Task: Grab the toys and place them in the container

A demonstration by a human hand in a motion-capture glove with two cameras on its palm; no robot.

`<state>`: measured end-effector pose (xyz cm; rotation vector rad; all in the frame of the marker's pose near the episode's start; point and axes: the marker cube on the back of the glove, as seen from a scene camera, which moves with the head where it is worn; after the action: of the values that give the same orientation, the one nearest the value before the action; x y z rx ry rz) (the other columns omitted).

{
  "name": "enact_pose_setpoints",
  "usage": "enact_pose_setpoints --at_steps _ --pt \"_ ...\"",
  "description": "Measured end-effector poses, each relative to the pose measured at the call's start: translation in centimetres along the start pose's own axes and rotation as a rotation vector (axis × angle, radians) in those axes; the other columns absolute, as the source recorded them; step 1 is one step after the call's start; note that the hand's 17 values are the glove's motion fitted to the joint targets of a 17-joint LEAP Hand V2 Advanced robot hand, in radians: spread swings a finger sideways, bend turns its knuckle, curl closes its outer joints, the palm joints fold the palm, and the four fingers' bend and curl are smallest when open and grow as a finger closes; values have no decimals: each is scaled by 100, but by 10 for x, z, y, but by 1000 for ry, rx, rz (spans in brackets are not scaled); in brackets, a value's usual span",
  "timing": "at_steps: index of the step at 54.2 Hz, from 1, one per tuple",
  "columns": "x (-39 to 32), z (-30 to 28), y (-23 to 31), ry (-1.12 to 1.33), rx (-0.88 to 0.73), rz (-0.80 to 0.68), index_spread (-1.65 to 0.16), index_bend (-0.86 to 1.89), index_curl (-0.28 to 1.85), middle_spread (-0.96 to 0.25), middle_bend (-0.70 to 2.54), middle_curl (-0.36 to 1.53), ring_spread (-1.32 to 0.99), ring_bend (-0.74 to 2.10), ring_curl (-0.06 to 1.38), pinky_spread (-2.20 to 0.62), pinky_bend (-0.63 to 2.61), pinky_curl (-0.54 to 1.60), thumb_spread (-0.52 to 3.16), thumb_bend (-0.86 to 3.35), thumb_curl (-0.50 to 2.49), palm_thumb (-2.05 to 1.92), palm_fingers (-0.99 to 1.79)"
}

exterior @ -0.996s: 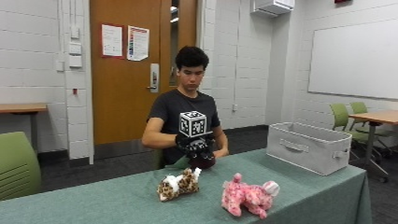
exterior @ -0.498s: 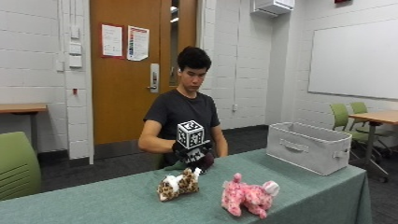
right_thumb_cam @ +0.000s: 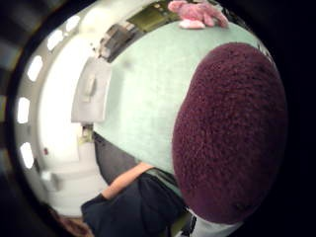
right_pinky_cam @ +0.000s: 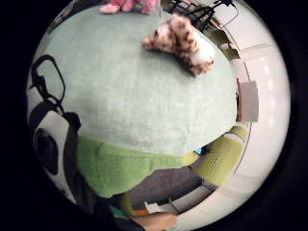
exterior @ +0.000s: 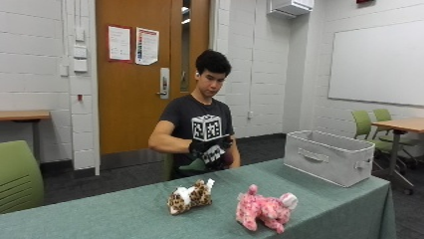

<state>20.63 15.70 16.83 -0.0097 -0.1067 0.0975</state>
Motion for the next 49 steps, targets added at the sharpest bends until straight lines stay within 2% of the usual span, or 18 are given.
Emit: enact_pose_setpoints --at_steps 14,25,32,37,40,45,49 --pt "-65 -118 -84 -111 44 -122 -33 18 60 -37 79 61 -43 108 50 -49 74 40 83 22 66 59 120" --pt "-181 -188 -132 -38 186 -278 -35 17 66 -40 79 63 -43 111 51 -50 80 41 73 18 74 61 114" --pt "-262 -207 -157 -67 232 -388 -36 19 70 -41 79 65 -42 112 51 -50 79 40 68 16 79 62 115" --pt "-320 -208 -162 -79 255 -615 -37 22 74 -42 80 66 -43 112 51 -50 78 40 65 14 82 62 117" --pt "-357 -208 -167 -120 246 -603 -38 23 77 -42 80 66 -42 112 51 -49 78 39 64 13 84 62 117" --pt "-391 -192 -179 62 282 -673 -38 25 80 -42 81 67 -42 112 51 -49 77 39 61 11 87 61 119" --pt "-446 -180 -171 -24 219 -686 -38 27 82 -41 82 68 -42 113 51 -49 77 39 60 10 90 61 120"
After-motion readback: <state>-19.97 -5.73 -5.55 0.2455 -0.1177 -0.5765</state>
